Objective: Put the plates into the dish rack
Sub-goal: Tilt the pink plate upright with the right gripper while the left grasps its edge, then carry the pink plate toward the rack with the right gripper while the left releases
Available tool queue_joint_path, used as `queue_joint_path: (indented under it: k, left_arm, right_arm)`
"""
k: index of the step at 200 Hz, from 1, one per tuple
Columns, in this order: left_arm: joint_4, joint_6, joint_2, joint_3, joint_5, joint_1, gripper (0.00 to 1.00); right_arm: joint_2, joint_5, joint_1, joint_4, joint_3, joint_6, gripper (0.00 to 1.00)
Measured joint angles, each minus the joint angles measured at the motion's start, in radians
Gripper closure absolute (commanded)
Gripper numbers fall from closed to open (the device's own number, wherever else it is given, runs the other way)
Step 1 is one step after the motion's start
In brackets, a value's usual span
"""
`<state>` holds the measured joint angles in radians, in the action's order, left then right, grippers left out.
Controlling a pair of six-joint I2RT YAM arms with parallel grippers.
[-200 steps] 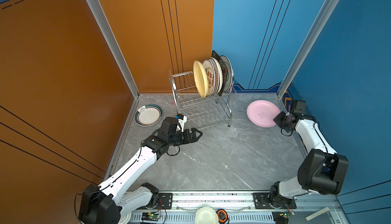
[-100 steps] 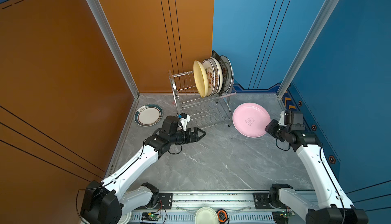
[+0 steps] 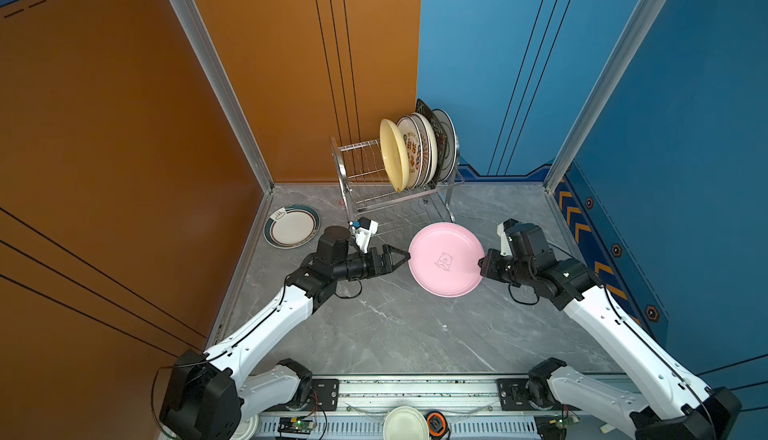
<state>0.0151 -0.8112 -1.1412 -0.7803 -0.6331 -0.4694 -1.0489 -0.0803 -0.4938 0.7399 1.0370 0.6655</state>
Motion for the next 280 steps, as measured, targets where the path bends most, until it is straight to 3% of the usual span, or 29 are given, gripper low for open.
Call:
queue_joint_path:
  k: [49, 111, 157, 182, 203, 218, 280]
  left_arm:
    - [0.019, -0.027, 0.013, 0.028, -0.001, 0.008, 0.13]
    - [0.039, -0.061, 0.059, 0.041, -0.002, 0.024, 0.53]
    - [0.058, -0.101, 0.102, 0.082, -0.005, 0.046, 0.83]
    - [0.071, -0.118, 0.118, 0.101, -0.005, 0.054, 0.95]
    - [0.075, -0.131, 0.142, 0.116, -0.007, 0.065, 1.0]
    - [0.076, -0.138, 0.162, 0.127, -0.009, 0.075, 1.0]
    - [0.08, -0.16, 0.212, 0.139, -0.06, 0.129, 1.0]
  right_arm:
    - [-0.051, 0.007, -0.128, -0.042, 0.037, 0.005, 1.0]
    - [-0.15, 0.003, -0.196, -0.086, 0.111, -0.027, 1.0]
    - [-0.161, -0.036, -0.196, -0.125, 0.118, -0.055, 0.88]
    - [-0.164, -0.114, -0.183, -0.177, 0.118, -0.061, 0.71]
    - [-0.167, -0.219, -0.145, -0.245, 0.103, -0.054, 0.55]
    - [-0.169, -0.311, -0.111, -0.309, 0.078, -0.034, 0.49]
    - [-0.261, -0.612, -0.071, -0.542, 0.013, 0.048, 0.48]
